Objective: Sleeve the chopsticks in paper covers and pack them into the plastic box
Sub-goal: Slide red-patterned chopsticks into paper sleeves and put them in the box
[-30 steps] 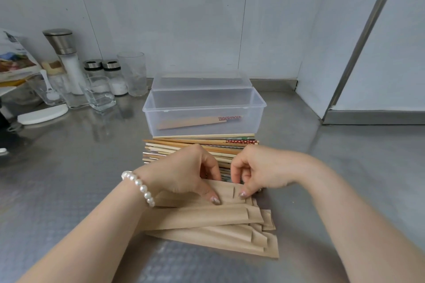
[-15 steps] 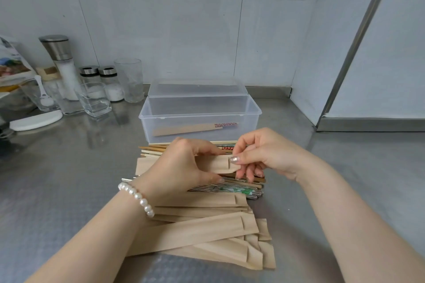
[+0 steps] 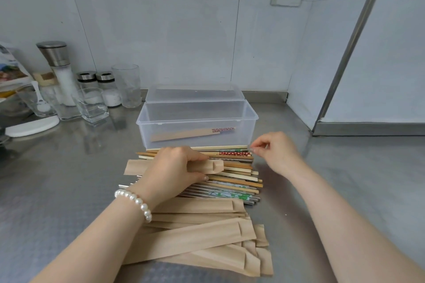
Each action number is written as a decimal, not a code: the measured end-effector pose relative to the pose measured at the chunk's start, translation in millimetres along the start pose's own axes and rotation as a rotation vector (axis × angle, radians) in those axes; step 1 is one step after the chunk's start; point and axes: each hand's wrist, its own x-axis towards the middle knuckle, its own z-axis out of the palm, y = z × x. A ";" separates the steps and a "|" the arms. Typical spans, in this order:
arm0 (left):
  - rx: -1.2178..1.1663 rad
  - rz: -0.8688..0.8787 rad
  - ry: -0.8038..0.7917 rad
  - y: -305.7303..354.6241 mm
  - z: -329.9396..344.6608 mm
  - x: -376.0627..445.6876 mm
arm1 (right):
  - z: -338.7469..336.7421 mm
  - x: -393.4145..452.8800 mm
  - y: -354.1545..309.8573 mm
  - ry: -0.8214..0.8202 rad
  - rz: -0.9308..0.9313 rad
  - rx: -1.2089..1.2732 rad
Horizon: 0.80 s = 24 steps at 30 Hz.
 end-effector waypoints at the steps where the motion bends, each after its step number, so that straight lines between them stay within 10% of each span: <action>1: 0.007 0.002 -0.005 0.1 0.6 -0.1 | 3.7 1.3 0.8 -0.009 -0.023 -0.026; 24: 0.040 0.040 -0.028 2.1 1.3 -0.3 | 8.7 11.3 13.6 -0.127 0.034 0.060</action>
